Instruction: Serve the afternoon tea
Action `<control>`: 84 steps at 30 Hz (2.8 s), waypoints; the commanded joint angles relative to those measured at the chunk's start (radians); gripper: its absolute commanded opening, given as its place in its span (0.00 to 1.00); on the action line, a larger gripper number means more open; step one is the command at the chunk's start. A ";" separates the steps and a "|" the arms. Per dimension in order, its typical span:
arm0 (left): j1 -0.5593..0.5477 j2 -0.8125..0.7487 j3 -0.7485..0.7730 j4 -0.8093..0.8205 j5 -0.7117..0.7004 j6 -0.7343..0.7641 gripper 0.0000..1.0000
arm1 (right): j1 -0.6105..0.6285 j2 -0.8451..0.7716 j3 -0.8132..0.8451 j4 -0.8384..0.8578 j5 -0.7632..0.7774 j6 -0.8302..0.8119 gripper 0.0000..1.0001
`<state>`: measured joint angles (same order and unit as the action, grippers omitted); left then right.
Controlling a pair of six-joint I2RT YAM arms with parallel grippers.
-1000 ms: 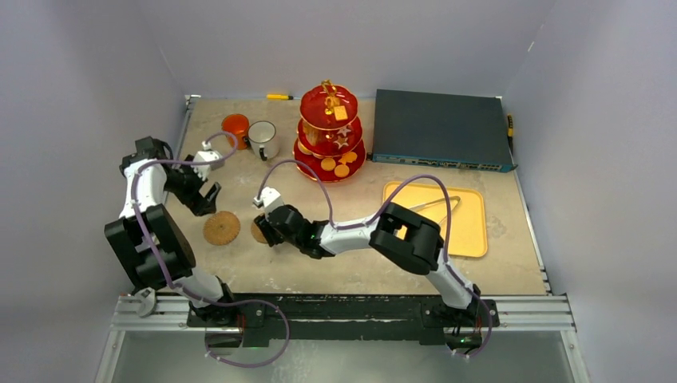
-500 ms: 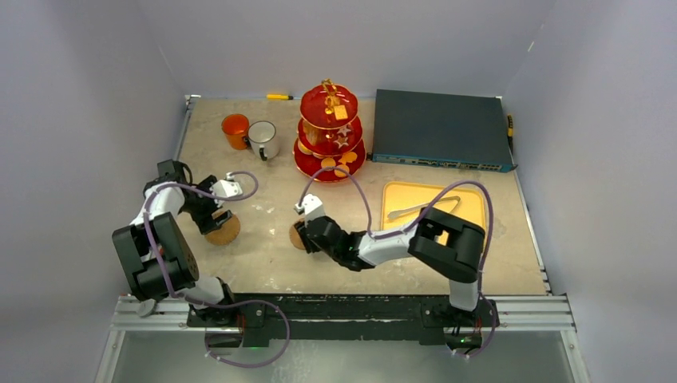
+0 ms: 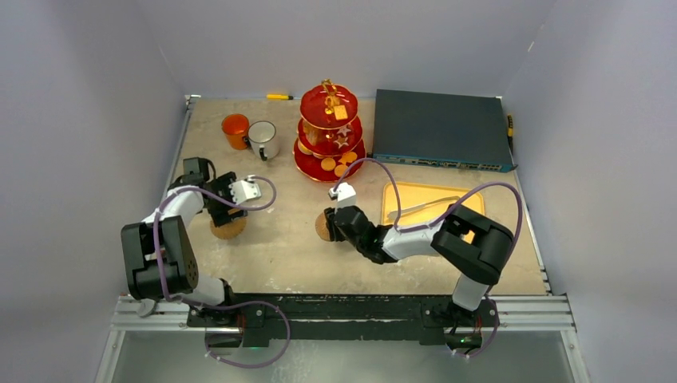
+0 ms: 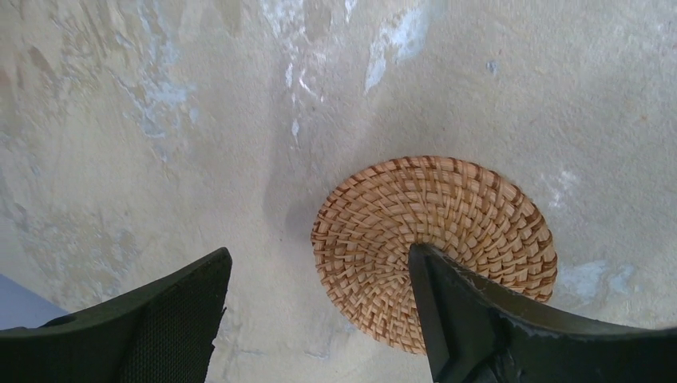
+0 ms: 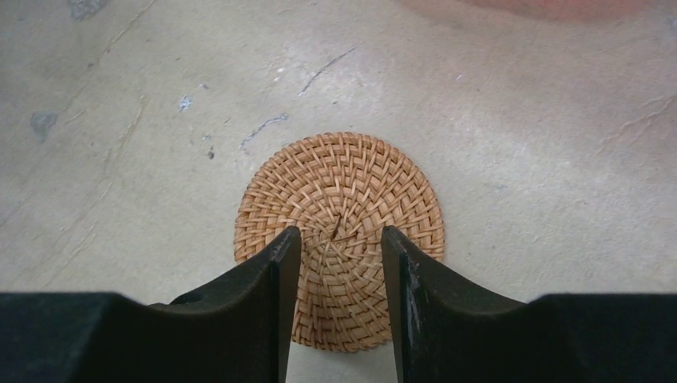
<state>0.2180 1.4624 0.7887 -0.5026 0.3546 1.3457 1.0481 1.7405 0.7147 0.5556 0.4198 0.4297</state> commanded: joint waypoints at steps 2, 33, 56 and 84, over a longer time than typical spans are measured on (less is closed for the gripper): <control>-0.078 0.023 -0.041 0.032 0.025 -0.079 0.81 | -0.013 -0.006 -0.020 -0.056 0.007 0.010 0.45; -0.088 0.311 0.858 -0.337 0.241 -0.472 0.93 | 0.000 -0.189 0.037 -0.044 0.073 -0.059 0.58; -0.199 0.903 1.515 -0.319 0.157 -0.486 0.69 | 0.093 -0.281 0.052 -0.138 0.123 0.017 0.54; -0.192 0.837 1.339 -0.395 0.192 -0.459 0.00 | 0.092 -0.192 0.123 -0.171 0.155 0.009 0.54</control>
<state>0.0299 2.3482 2.1937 -0.8680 0.5106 0.9577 1.1378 1.5326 0.7811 0.3923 0.5343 0.4324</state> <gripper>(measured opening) 0.057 0.533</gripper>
